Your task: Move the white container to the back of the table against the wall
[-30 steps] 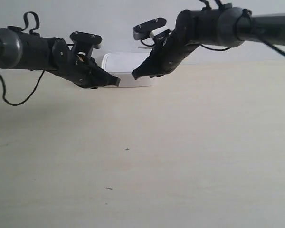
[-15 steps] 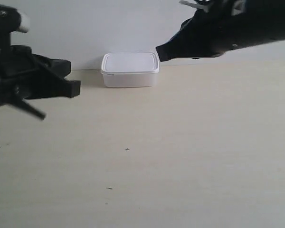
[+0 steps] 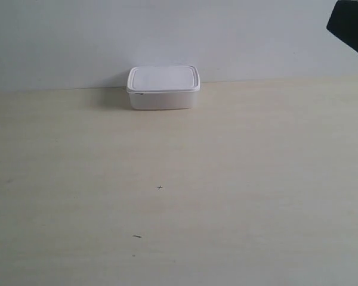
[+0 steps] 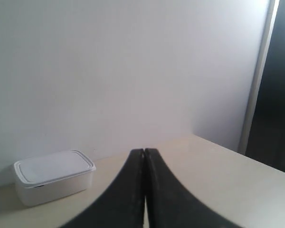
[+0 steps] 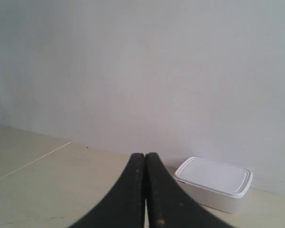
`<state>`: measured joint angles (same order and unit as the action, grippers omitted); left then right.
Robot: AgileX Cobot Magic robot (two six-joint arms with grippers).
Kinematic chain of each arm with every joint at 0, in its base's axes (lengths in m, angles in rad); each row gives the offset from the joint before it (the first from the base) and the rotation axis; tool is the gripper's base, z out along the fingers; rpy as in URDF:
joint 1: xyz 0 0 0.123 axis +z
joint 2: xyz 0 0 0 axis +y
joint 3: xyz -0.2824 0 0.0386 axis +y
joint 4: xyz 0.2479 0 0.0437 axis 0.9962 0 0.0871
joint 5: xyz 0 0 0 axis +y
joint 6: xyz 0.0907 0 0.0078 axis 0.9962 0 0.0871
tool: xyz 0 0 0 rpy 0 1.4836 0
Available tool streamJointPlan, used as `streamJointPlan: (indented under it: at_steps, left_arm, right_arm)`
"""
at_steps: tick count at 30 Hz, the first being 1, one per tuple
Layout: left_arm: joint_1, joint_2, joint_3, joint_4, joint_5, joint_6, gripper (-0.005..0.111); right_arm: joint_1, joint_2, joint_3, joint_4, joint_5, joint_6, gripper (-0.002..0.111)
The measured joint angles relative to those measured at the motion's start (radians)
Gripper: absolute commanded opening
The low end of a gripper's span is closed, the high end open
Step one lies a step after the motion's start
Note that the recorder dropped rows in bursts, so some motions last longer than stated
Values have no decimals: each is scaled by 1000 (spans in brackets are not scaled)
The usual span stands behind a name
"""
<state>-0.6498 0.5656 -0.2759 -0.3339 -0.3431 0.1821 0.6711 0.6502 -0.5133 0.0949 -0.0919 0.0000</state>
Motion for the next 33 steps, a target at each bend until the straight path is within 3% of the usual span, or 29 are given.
streamJointPlan:
  at_steps: [10,17,25,33]
  left_arm:
    - [-5,-5,0,0,8,0,0]
    - [20,-125,28,37,25,0,0]
    - [212,-332,97,37,29,0,0]
    - [425,-411,109,37,36,0,0]
  right_arm:
    - [0,0,0,3,0,0,0]
    - [-42,-81,0,3,6,0,0]
    - [-221,-258,0,3,6,0,0]
    - [-397,-398,0,3,4,0,0]
